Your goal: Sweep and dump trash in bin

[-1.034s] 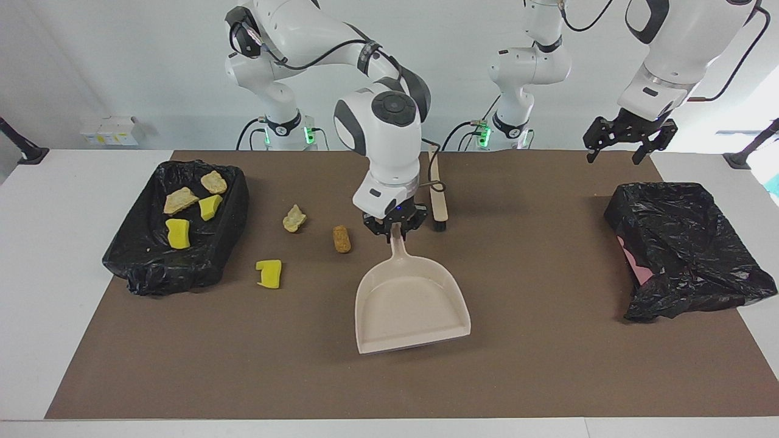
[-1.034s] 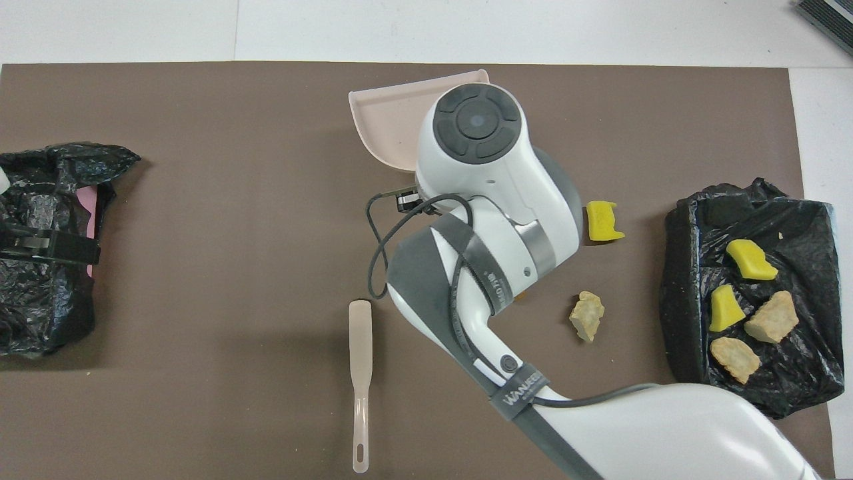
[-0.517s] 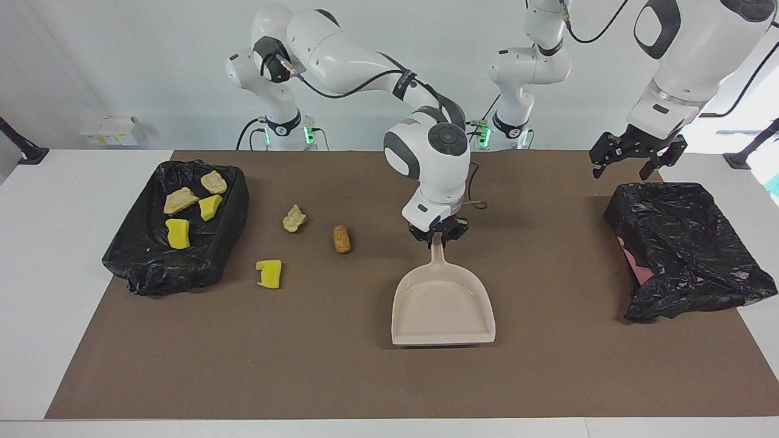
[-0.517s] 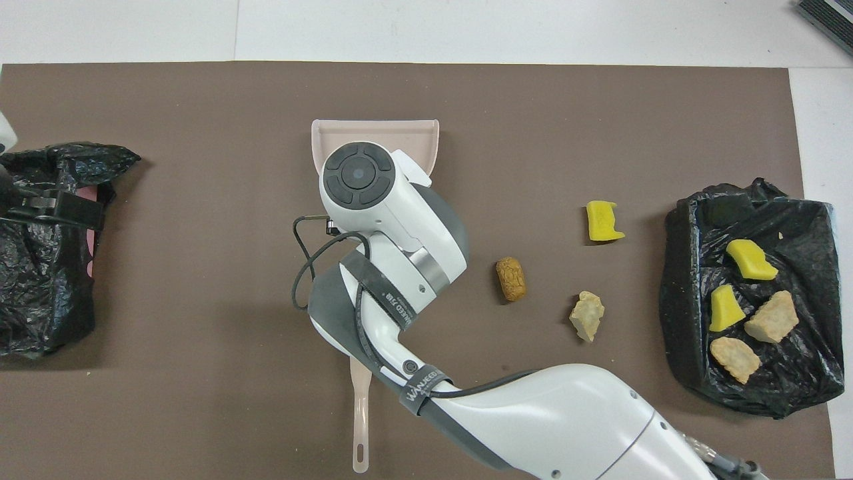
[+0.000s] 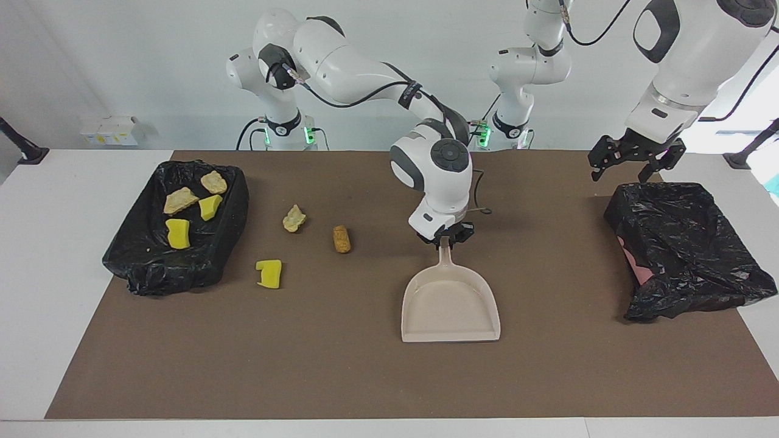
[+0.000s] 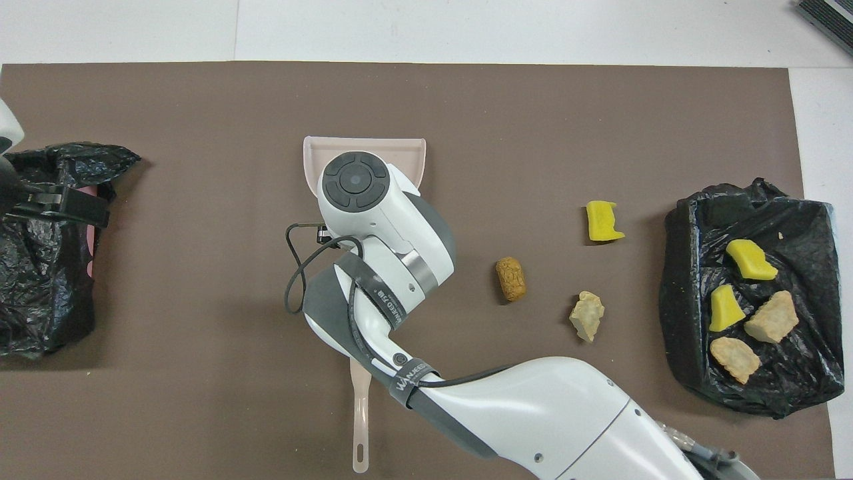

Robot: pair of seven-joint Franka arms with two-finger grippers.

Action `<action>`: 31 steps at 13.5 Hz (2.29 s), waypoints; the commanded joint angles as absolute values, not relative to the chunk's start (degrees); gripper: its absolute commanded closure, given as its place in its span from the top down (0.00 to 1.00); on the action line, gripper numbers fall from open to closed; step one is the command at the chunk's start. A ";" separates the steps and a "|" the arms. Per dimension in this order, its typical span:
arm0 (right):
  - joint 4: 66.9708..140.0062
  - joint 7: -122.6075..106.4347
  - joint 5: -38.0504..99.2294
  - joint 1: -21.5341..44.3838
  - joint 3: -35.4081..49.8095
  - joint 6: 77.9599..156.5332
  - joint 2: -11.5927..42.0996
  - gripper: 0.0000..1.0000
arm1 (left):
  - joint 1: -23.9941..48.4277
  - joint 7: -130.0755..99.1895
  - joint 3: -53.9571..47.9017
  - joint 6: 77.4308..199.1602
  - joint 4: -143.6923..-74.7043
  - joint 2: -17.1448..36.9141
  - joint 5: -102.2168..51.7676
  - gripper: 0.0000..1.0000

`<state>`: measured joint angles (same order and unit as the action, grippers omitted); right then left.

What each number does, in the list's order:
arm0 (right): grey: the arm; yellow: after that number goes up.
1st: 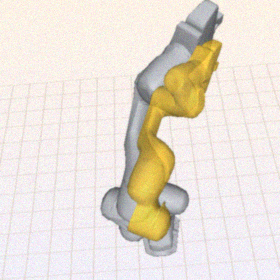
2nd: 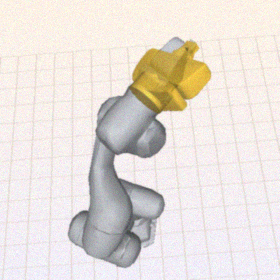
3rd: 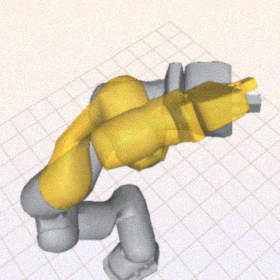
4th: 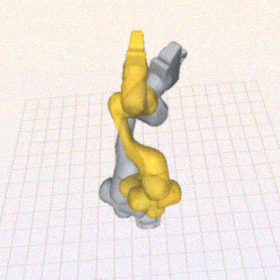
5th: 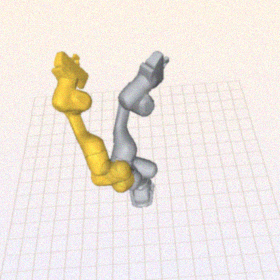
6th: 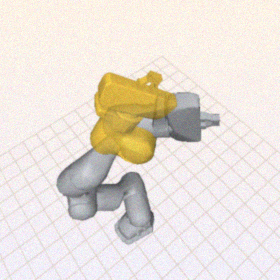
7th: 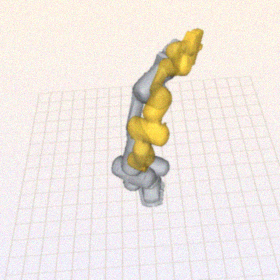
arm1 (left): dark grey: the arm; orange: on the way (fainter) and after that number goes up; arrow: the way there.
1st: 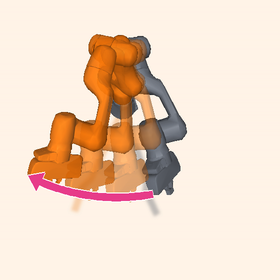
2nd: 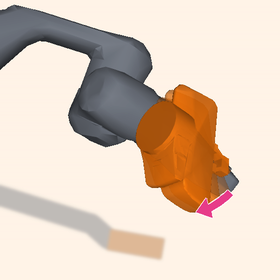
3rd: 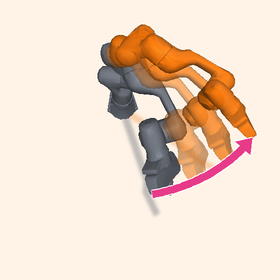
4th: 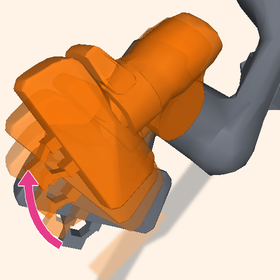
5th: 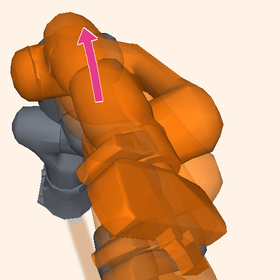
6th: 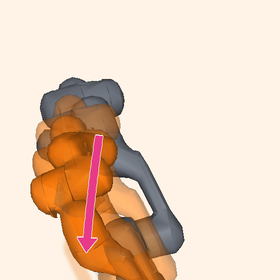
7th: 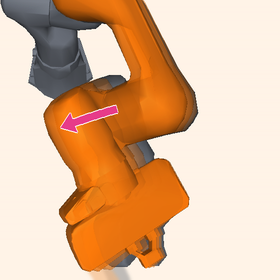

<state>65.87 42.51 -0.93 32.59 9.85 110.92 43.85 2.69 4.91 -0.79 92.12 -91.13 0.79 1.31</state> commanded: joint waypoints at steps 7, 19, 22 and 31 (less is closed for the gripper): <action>81.24 45.78 5.89 34.52 10.02 110.04 27.73 0.89 | 3.43 4.48 -0.35 90.70 -91.14 1.05 -0.26 1.00; 120.50 49.66 13.36 45.88 10.72 125.77 7.73 0.83 | 14.66 0.89 -0.35 103.60 -91.67 12.38 -1.05 1.00; 121.37 48.61 14.50 46.23 10.72 128.13 8.43 0.71 | 19.67 -4.55 -0.35 110.71 -94.12 15.99 -1.05 1.00; 121.82 44.91 16.26 46.23 10.72 128.59 8.44 0.00 | 31.19 -23.01 -0.26 124.97 -104.06 19.06 -0.97 1.00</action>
<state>120.39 46.88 14.58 46.26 10.69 127.53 9.48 28.91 -19.97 -1.39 121.61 -101.31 19.05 -0.51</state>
